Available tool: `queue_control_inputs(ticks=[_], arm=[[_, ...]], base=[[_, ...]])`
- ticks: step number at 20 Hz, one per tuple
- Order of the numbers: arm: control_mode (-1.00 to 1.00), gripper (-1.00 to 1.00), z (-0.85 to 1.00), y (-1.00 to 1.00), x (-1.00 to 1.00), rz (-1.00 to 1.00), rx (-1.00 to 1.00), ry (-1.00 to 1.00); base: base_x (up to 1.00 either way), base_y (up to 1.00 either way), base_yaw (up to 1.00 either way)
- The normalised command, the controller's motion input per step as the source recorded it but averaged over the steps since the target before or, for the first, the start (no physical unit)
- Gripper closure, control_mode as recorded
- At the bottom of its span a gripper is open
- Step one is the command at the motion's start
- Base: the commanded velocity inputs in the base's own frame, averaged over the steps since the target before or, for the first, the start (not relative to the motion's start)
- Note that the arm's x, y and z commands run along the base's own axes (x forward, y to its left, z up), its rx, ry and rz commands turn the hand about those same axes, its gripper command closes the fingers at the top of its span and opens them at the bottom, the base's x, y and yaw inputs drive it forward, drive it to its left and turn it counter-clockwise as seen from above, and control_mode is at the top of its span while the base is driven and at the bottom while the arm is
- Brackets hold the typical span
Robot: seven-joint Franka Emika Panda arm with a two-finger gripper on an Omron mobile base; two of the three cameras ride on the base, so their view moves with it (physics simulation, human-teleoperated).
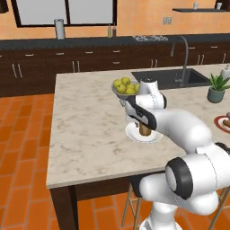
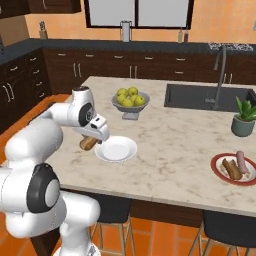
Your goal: Place one bun and one sausage from the bowl on each plate.
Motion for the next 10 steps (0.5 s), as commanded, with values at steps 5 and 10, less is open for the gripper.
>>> queue_control_inputs(ticks=[5, 10], arm=[[-1.00, 1.00, -0.89, -0.31, 1.00, 0.01, 0.03, 0.31], [-1.00, 1.00, -0.53, 0.08, 0.98, 0.00, 0.00, 0.06]], base=[[0.00, 0.00, 0.00], [0.00, 0.00, 0.00]])
